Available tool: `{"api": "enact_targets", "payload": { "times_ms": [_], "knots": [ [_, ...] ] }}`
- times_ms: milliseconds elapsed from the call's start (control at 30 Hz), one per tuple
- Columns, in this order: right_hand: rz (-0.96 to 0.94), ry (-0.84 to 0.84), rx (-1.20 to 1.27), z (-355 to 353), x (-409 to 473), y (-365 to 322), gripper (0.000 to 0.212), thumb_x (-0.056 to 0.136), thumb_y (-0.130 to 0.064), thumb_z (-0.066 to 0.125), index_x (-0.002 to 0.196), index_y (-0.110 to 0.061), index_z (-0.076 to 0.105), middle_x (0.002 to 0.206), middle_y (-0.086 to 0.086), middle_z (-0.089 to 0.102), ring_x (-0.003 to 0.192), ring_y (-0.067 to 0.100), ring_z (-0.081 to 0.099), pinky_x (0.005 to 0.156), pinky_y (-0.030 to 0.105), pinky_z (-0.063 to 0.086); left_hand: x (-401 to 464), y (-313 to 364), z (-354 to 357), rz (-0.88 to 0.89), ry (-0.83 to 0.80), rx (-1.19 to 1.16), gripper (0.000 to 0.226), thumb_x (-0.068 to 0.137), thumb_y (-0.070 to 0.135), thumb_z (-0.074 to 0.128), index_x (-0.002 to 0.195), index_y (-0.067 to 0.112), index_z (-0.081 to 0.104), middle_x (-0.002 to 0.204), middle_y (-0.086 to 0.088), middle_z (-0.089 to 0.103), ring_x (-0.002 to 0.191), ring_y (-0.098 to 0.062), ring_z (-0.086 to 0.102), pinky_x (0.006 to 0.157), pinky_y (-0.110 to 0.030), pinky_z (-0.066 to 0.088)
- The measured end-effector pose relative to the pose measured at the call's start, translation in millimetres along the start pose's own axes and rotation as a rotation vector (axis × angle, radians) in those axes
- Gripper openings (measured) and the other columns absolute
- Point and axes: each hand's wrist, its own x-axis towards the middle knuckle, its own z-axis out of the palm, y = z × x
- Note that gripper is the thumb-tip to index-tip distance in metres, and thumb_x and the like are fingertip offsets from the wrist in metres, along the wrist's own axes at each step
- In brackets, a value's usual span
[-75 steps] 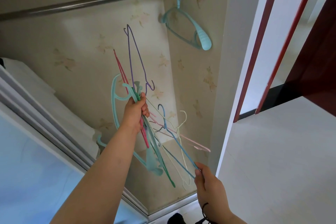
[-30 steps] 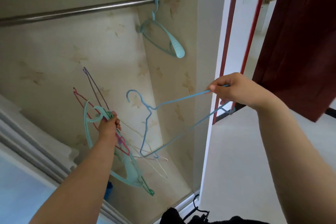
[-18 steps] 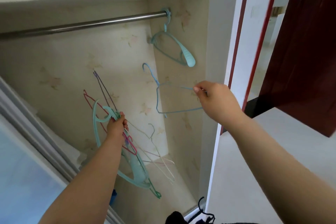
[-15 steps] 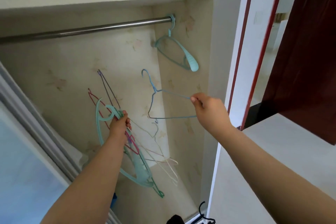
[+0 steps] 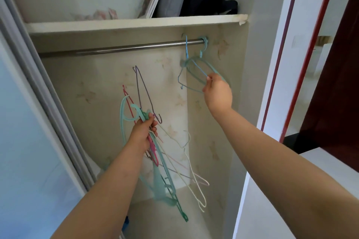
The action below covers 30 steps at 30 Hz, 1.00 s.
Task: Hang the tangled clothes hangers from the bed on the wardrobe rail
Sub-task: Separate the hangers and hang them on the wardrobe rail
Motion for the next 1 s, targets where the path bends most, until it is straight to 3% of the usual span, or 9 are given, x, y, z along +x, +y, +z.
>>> {"api": "enact_targets", "payload": {
  "times_ms": [133,300,467,533,633,700,800,900,1000],
  "knots": [
    [0.108,-0.138,-0.102,18.1,13.4,21.3,0.026,0.09,-0.007,0.045,0.115,-0.007,0.053,0.102,0.02,0.068,0.098,0.039,0.062,0.08,0.04,0.048,-4.6,10.6,0.0,-0.022,-0.006,-0.055,0.015,0.098,0.02,0.054,0.083,0.02,0.056,0.054,0.005,0.058,0.037,-0.005,0.044,0.037,-0.017,0.037],
    [0.202,-0.152,0.078,20.3,8.5,51.9,0.046,0.091,-0.004,0.042,0.137,-0.009,0.04,0.125,0.017,0.057,0.112,0.035,0.056,0.091,0.04,0.044,-9.8,15.5,-4.5,-0.03,-0.021,-0.087,0.011,0.098,0.023,0.054,0.088,0.018,0.056,0.056,0.004,0.06,0.035,-0.004,0.042,0.038,-0.016,0.037],
    [-0.205,0.279,-0.019,20.5,-62.0,62.2,0.039,0.086,-0.008,0.052,0.124,-0.001,0.051,0.123,0.019,0.051,0.112,0.035,0.051,0.095,0.042,0.042,-14.6,13.3,-12.0,-0.06,-0.046,-0.128,0.013,0.098,0.024,0.052,0.087,0.018,0.056,0.057,0.005,0.063,0.035,-0.002,0.043,0.038,-0.016,0.038],
    [-0.147,-0.004,-0.017,30.8,-104.3,75.2,0.035,0.093,-0.024,0.048,0.12,-0.002,0.052,0.119,0.017,0.055,0.108,0.035,0.055,0.09,0.043,0.046,-16.5,11.3,-12.8,-0.067,-0.06,-0.15,0.018,0.098,0.025,0.051,0.084,0.015,0.055,0.058,0.005,0.064,0.035,-0.001,0.043,0.038,-0.016,0.039],
    [0.318,-0.733,-0.091,54.9,-158.0,99.6,0.065,0.096,-0.052,0.038,0.138,-0.002,0.038,0.138,0.018,0.046,0.127,0.034,0.046,0.106,0.042,0.034,-21.0,9.9,-11.6,-0.076,-0.098,-0.222,0.016,0.097,0.024,0.052,0.085,0.014,0.055,0.062,0.005,0.067,0.037,0.0,0.044,0.041,-0.017,0.042],
    [0.495,-0.875,0.08,66.0,-180.0,112.4,0.066,0.097,-0.052,0.037,0.139,0.0,0.038,0.123,0.018,0.057,0.116,0.031,0.054,0.106,0.041,0.036,-23.8,9.0,-11.6,-0.078,-0.118,-0.247,0.014,0.096,0.022,0.053,0.086,0.014,0.056,0.065,0.005,0.067,0.042,-0.001,0.048,0.044,-0.018,0.045],
    [0.531,-0.666,0.276,67.4,-186.9,123.0,0.034,0.102,-0.033,0.038,0.105,-0.008,0.06,0.081,-0.005,0.055,0.089,0.023,0.054,0.088,0.038,0.047,-27.7,5.8,-12.3,-0.067,-0.168,-0.25,0.015,0.093,0.025,0.056,0.083,0.014,0.056,0.065,0.005,0.061,0.05,-0.005,0.053,0.052,-0.021,0.05],
    [0.486,-0.473,0.295,54.8,-180.6,129.5,0.031,0.103,-0.024,0.037,0.083,-0.015,0.059,0.069,-0.008,0.049,0.077,0.023,0.05,0.073,0.028,0.037,-30.5,1.3,-13.8,-0.08,-0.185,-0.263,0.02,0.086,0.034,0.058,0.08,0.015,0.057,0.062,0.006,0.055,0.052,-0.006,0.052,0.059,-0.023,0.05],
    [0.437,-0.413,0.265,46.1,-177.1,134.9,0.032,0.102,-0.026,0.036,0.081,-0.015,0.058,0.064,-0.002,0.05,0.065,0.023,0.048,0.064,0.03,0.037,-30.9,-3.7,-16.0,-0.109,-0.167,-0.277,0.028,0.081,0.043,0.058,0.08,0.015,0.061,0.065,0.005,0.061,0.055,-0.008,0.059,0.062,-0.025,0.054]
  ]
}}
